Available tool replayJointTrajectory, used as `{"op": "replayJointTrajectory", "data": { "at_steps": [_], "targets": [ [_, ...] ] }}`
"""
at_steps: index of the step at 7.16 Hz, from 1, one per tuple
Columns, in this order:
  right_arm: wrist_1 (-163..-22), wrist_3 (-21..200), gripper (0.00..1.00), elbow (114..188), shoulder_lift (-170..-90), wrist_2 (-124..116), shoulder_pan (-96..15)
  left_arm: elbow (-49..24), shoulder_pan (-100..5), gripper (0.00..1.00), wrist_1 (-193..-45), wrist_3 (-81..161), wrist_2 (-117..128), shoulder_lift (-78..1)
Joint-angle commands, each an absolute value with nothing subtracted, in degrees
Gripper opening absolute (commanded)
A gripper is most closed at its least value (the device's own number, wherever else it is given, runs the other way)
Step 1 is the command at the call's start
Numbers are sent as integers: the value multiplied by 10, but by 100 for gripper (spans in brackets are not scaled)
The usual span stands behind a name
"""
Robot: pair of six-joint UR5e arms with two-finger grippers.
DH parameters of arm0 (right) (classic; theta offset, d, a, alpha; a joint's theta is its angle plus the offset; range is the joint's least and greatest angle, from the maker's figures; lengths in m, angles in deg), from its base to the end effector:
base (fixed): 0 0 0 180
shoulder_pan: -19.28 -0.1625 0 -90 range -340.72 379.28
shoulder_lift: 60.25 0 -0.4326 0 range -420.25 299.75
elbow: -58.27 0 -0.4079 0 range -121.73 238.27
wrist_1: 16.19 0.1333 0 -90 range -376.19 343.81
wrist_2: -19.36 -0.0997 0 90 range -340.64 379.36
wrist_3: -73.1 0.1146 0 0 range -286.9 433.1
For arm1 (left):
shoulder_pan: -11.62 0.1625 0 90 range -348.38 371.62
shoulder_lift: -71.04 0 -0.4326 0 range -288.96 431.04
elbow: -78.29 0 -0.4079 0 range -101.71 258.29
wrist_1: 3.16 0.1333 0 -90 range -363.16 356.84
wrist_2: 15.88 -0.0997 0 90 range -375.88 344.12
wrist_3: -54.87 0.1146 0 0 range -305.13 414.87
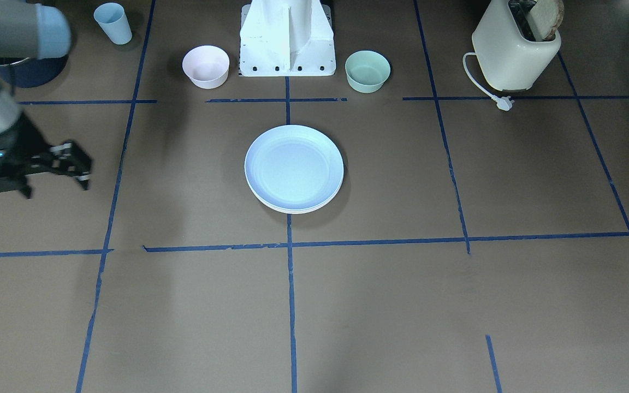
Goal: Stack three plates with pink and blue
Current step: 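Open the right gripper and withdraw it away from the stack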
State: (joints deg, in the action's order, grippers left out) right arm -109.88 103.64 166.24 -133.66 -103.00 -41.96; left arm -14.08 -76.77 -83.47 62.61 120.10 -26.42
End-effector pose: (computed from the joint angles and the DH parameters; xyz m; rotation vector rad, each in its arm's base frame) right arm -0.2230 -0.5559 0.3776 0.1830 -0.7379 -0.1226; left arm -0.0352 -0.5592 0.6012 0.0453 0.8021 0.1553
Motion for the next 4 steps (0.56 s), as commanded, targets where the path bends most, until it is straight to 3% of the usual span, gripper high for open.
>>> {"op": "replayJointTrajectory", "data": {
  "at_steps": [1, 4],
  "targets": [
    [-1124, 903, 100, 1635, -1378, -1089, -504, -118, -785, 100, -841, 648, 1207, -234],
    [-1121, 833, 100, 1629, -1436, -1126, -554, -116, -785, 100, -880, 647, 1207, -198]
  ]
}}
